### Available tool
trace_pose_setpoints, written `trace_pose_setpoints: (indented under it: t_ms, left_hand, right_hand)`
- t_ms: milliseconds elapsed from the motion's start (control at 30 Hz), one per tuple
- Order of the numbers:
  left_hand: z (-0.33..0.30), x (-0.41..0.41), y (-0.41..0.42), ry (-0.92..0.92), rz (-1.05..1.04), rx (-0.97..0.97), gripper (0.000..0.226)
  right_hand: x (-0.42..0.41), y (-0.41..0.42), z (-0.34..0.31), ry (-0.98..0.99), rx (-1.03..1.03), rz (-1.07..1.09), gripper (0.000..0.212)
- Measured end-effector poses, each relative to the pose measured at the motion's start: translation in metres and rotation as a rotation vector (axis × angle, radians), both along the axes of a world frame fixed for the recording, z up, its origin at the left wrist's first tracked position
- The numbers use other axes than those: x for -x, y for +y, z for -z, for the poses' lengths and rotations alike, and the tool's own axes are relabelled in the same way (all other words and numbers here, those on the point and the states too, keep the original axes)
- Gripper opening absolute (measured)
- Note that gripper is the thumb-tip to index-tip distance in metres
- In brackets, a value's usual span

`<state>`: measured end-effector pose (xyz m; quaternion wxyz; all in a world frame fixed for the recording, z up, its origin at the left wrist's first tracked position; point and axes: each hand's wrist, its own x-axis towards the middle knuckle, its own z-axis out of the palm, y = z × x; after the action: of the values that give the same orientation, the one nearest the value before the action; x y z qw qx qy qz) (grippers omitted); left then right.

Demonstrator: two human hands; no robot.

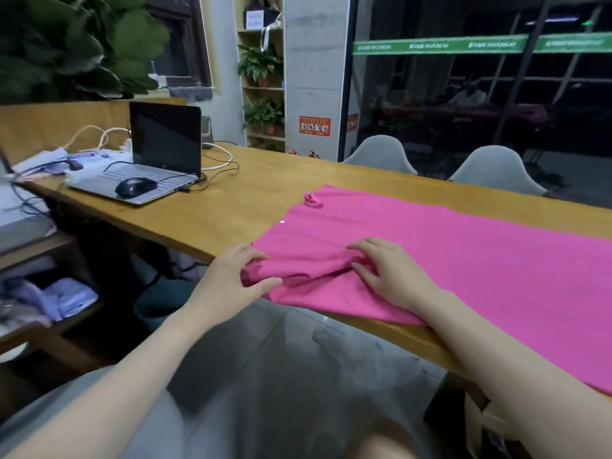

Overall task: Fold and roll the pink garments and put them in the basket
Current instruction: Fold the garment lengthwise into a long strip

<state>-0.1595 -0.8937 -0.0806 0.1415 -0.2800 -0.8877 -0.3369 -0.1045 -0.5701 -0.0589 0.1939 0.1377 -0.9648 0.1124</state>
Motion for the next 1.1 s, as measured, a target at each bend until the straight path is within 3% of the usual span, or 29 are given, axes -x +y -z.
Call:
trace_pose_setpoints:
  t_ms: [100,200,333,533,667,900,1100]
  left_hand:
    - [0.003,0.002,-0.010,-0.109,-0.155,-0.136,0.037]
    - [0.011,0.002,-0.009,-0.255,-0.116,-0.185,0.045]
    - [0.013,0.003,-0.005,-0.295,-0.046,-0.296,0.030]
    - [-0.003,0.021,0.009,-0.272,-0.084,-0.571,0.021]
    - [-0.022,0.048,0.028,-0.147,-0.175,-0.545,0.034]
    - [-0.041,0.111,0.064,-0.208,-0.263,-0.494,0.032]
    - [-0.044,0.159,0.092,-0.252,-0.341,-0.414,0.025]
  right_hand:
    - [0.009,-0.010,0.002,0.004,0.017,-0.047,0.033]
    - [0.013,-0.015,0.012,-0.050,0.124,-0.052,0.032]
    - [0.017,-0.010,0.018,-0.056,0.272,-0.024,0.021]
    - [0.020,-0.007,0.021,-0.006,0.201,0.061,0.021]
    - [0.023,0.014,0.009,-0.023,0.090,0.210,0.030]
    - [0.034,0.055,-0.012,-0.192,0.218,0.271,0.044]
    - [0.037,0.060,-0.001,-0.140,0.299,0.261,0.064]
